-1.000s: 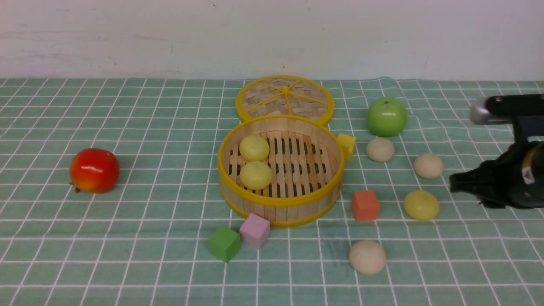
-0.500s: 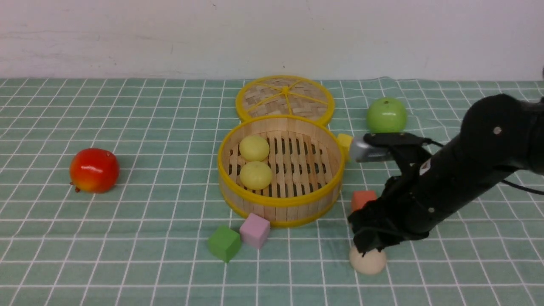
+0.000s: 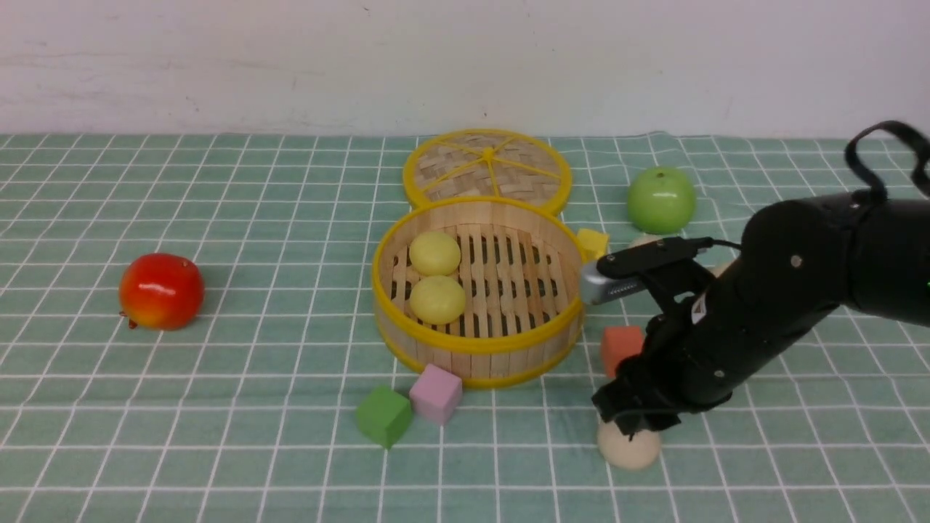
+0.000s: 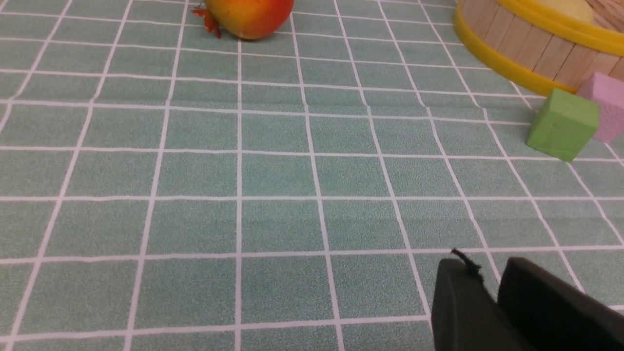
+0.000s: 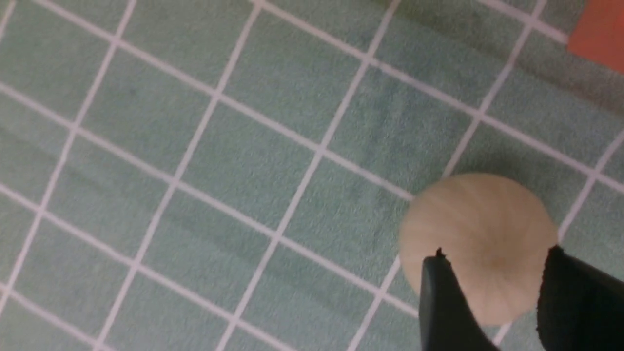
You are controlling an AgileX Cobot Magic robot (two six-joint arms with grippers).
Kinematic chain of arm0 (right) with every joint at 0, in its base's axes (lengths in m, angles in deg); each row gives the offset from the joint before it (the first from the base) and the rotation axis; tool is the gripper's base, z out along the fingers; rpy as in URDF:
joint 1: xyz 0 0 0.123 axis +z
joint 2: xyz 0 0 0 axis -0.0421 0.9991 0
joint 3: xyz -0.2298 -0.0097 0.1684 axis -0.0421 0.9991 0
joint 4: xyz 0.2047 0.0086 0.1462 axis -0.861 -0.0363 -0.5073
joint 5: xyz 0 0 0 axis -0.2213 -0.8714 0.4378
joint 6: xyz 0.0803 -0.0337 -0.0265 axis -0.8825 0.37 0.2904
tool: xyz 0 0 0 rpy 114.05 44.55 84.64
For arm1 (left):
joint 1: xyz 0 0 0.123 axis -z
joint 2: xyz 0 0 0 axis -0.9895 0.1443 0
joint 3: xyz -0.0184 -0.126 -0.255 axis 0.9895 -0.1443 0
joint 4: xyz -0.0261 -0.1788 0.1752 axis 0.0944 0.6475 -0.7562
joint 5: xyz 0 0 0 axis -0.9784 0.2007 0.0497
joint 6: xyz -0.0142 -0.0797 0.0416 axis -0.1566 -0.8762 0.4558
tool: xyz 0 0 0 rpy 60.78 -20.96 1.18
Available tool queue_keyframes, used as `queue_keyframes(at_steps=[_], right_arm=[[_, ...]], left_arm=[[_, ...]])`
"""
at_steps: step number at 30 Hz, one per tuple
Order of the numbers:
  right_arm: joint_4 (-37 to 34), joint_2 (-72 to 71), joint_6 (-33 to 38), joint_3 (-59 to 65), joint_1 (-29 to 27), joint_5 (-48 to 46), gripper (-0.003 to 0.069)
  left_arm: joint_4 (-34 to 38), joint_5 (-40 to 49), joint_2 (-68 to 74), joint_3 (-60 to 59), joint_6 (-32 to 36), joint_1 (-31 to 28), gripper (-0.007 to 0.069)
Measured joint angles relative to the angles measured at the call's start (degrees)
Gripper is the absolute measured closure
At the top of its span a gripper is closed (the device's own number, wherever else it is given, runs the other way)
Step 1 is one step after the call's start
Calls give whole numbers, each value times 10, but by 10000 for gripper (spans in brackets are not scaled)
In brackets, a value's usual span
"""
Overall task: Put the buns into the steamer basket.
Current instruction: Use the right arm to grab a steamed stuffed bun, then use the right arm to put the steamed stuffed bun into the steamer
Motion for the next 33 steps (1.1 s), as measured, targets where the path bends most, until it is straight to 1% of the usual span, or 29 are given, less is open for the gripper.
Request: queue_keyframes(at_steps=[5, 11, 16, 17, 18, 20, 24, 26, 30, 33], right_arm=[[11, 21, 0, 0, 0, 22, 387], [13, 34, 0, 0, 0, 27, 453], [14, 34, 0, 0, 0, 27, 559], [14, 34, 0, 0, 0, 27, 571], [15, 34, 0, 0, 0, 27, 617], [15, 34, 0, -1, 0, 27, 651], [16, 34, 0, -16, 0, 8, 656], [16, 33, 0, -47, 0, -28, 656], [10, 32, 1, -152, 0, -90, 656], [-4, 36, 5, -235, 0, -100, 656]], left_arm=[[0, 0, 0, 0, 0, 0, 501], [0, 0, 0, 0, 0, 0, 501], [0, 0, 0, 0, 0, 0, 501], [0, 0, 0, 0, 0, 0, 501], [0, 0, 0, 0, 0, 0, 501], [0, 0, 0, 0, 0, 0, 501], [0, 0, 0, 0, 0, 0, 501], [0, 0, 0, 0, 0, 0, 501], [0, 0, 0, 0, 0, 0, 501], [0, 0, 0, 0, 0, 0, 501]])
